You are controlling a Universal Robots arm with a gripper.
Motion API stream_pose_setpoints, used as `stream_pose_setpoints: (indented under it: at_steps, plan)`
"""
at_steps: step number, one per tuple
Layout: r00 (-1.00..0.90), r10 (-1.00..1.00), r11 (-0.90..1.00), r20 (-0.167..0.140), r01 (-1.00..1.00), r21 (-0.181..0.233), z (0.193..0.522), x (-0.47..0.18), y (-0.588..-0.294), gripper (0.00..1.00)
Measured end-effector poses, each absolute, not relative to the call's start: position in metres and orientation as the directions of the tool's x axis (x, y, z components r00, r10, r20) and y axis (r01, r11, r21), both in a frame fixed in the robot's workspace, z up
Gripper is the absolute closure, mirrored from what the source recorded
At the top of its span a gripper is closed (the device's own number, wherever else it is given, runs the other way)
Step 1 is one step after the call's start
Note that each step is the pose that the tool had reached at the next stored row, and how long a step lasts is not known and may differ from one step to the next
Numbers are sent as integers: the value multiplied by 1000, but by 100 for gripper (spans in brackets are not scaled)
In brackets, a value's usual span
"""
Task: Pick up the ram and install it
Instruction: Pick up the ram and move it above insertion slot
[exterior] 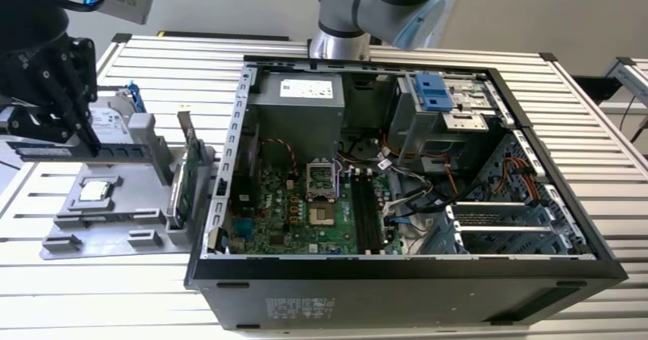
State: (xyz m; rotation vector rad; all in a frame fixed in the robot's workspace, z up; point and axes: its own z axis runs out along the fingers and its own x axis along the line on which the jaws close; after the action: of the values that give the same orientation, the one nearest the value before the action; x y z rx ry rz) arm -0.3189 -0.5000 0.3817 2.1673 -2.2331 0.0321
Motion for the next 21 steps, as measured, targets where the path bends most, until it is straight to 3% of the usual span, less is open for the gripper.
stream_pose_setpoints:
  at_steps: [21]
  plan:
    - [-30,-999,30,36,-1000,6,382,-296,-500,100]
